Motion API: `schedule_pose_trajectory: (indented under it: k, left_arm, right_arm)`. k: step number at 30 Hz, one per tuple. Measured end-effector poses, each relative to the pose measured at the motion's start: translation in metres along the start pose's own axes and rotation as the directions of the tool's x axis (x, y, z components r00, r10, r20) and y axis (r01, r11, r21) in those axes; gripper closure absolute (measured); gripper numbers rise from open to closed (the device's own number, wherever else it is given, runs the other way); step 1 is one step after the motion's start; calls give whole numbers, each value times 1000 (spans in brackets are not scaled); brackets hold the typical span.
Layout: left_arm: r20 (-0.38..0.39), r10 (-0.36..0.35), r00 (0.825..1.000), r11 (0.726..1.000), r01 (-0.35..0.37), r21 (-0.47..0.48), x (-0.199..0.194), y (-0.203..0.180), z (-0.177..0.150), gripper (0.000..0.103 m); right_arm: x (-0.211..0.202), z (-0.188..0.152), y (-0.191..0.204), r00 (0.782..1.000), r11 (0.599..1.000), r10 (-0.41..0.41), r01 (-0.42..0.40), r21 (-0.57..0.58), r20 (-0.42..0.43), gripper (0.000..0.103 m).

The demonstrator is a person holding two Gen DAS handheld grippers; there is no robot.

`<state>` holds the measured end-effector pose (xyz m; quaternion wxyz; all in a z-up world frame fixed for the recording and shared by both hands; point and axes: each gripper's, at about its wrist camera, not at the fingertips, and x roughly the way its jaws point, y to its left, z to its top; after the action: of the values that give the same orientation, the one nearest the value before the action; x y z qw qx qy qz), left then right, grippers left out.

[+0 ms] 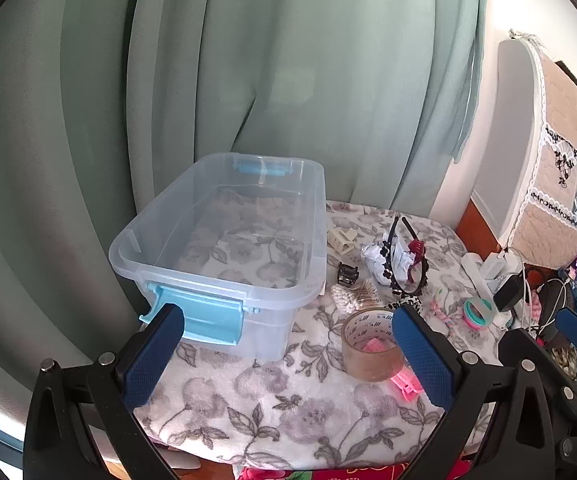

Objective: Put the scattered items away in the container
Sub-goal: 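Move both tools down toward the tape roll and teal ring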

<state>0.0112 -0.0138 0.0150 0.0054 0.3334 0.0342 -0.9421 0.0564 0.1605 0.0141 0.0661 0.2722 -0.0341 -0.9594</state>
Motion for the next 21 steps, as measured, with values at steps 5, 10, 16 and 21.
schedule_pose_trajectory:
  k: [5, 10, 16, 21]
  left_arm:
    - [5, 1, 1000, 1000, -1, -4, -4, 0, 1, 0]
    - [8, 2, 1000, 1000, -2, 5, -7, 0, 2, 0]
    - [-1, 14, 1000, 1000, -14, 16, -4, -3, 0, 0]
    - [-13, 13, 1000, 999, -13, 31, 3, -10, -1, 0]
  right_arm:
    - [-4, 2, -1, 1000, 1000, 6, -6, 8, 17, 0]
    - [-6, 2, -1, 1000, 1000, 14, -14, 7, 26, 0]
    - [-3, 0, -5, 1000, 999, 24, -24, 22, 9, 0]
    - [2, -4, -12, 1000, 999, 22, -21, 34, -2, 0]
